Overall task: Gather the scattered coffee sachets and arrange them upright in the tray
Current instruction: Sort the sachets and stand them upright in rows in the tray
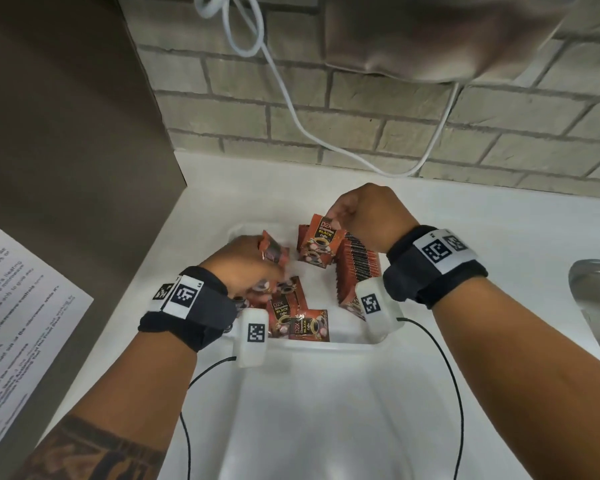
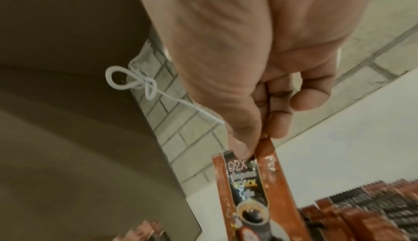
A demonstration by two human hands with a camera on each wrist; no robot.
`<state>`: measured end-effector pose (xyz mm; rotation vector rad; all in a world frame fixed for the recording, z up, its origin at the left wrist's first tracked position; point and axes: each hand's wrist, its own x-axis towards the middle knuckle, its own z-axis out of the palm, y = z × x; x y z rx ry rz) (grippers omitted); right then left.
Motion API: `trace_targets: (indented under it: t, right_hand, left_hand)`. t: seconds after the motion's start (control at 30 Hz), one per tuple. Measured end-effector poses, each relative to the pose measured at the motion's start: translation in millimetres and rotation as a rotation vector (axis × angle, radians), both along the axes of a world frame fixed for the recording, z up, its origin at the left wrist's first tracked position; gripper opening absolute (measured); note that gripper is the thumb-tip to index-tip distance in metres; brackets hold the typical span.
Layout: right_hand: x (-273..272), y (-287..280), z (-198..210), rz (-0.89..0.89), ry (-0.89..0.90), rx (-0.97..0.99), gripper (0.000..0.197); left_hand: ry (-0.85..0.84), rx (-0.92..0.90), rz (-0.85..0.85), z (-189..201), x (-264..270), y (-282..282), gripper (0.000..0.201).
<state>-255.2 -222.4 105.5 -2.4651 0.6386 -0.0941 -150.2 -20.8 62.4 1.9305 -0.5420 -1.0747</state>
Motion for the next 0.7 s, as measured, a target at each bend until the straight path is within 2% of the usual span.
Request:
trace_targets:
  t: [0.07, 0.17, 0.23, 0.4, 0.53, 0.7]
  right_hand:
    - [10.0, -1.3, -7.0, 0.022, 0.084, -0.019, 0.014]
    - [27.0, -1.8, -19.2, 0.053, 0.205, -0.075, 0.018]
    - [37.0, -1.5, -27.1, 0.081, 0.297, -0.118, 0.018]
    - [54.1, -3.9, -46.8, 0.079, 0.414, -0.178, 0.018]
    - [59.1, -4.2, -54.6, 0.082, 0.440, -0.216, 0.015]
    - [61.9, -5.7, -54.2, 0.112, 0.457, -0.277, 0.020]
  left_hand:
    - [-0.063, 0.130, -0.145, -3.0, -2.4, -3.6, 0.034]
    - [-0.359, 0.310, -0.378, -3.3, -4.2, -22.4, 0.037]
    - [-0.441, 0.410, -0.494, -3.1, -5.3, -39.1, 0.038]
    - [-0.379, 0.529, -0.597, -10.9, -5.0, -71.8, 0.041]
    - [-0.347, 0.548, -0.655, -18.6, -0.8, -84.6, 0.036]
    - [-0.345, 0.536, -0.656, -29.0, 4.5, -90.9, 0.037]
